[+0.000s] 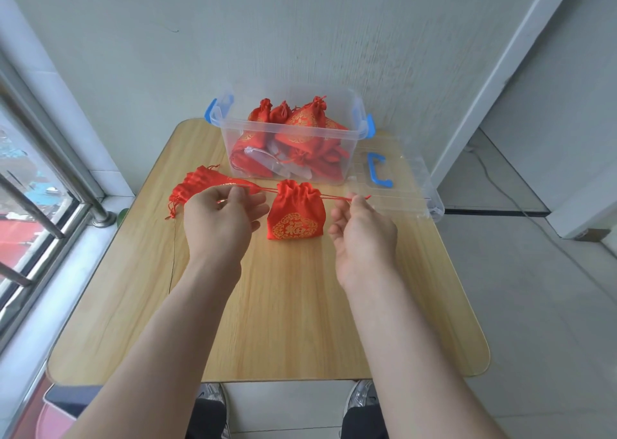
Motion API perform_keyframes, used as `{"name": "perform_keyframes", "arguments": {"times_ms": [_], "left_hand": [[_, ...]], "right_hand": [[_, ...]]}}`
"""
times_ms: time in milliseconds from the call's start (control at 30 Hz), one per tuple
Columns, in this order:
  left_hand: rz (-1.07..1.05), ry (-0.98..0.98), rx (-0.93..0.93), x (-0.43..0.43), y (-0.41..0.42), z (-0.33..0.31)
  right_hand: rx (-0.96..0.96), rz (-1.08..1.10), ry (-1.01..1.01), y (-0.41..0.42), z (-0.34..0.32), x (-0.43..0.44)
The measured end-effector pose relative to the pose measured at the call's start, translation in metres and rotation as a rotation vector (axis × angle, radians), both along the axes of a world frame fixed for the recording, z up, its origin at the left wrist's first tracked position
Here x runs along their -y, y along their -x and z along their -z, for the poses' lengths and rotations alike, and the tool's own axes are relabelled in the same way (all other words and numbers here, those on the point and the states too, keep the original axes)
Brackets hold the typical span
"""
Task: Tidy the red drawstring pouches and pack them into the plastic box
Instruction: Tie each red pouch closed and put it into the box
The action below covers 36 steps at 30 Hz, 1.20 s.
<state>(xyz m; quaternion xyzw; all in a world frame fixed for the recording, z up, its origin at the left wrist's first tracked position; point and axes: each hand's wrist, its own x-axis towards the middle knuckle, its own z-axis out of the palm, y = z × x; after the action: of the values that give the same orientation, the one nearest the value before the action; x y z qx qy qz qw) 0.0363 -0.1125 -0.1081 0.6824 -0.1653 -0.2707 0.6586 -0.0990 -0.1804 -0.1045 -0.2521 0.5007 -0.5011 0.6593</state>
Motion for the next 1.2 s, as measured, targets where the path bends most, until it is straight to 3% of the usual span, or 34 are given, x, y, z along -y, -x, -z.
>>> {"name": "perform_keyframes", "arguments": {"times_ms": [233,367,600,767,900,1033,1200], "left_hand": [[0.003,0.189,-0.418,0.006,0.0,-0.004],[-0.01,0.212,-0.535,0.007,-0.001,-0.006],[0.084,0.188,-0.406,0.01,0.01,-0.005],[0.122,0.196,-0.458,0.011,0.014,-0.003],[0.224,0.068,-0.397,0.003,0.014,-0.005],[0.318,-0.116,-0.308,-0.005,0.015,0.0],[0.407,-0.182,-0.203,-0.011,0.01,0.006]], "right_hand": [[0.143,0.008,-0.111,0.0,-0.005,-0.003],[0.132,0.003,-0.178,-0.002,-0.003,-0.002],[-0.018,0.017,-0.173,0.001,-0.002,0.0],[-0.298,-0.412,-0.091,0.007,0.006,-0.004],[-0.518,-0.668,-0.052,0.01,0.009,-0.015],[-0.502,-0.644,-0.049,0.013,0.014,-0.016],[-0.297,-0.577,-0.049,0.015,0.015,-0.014]]}}
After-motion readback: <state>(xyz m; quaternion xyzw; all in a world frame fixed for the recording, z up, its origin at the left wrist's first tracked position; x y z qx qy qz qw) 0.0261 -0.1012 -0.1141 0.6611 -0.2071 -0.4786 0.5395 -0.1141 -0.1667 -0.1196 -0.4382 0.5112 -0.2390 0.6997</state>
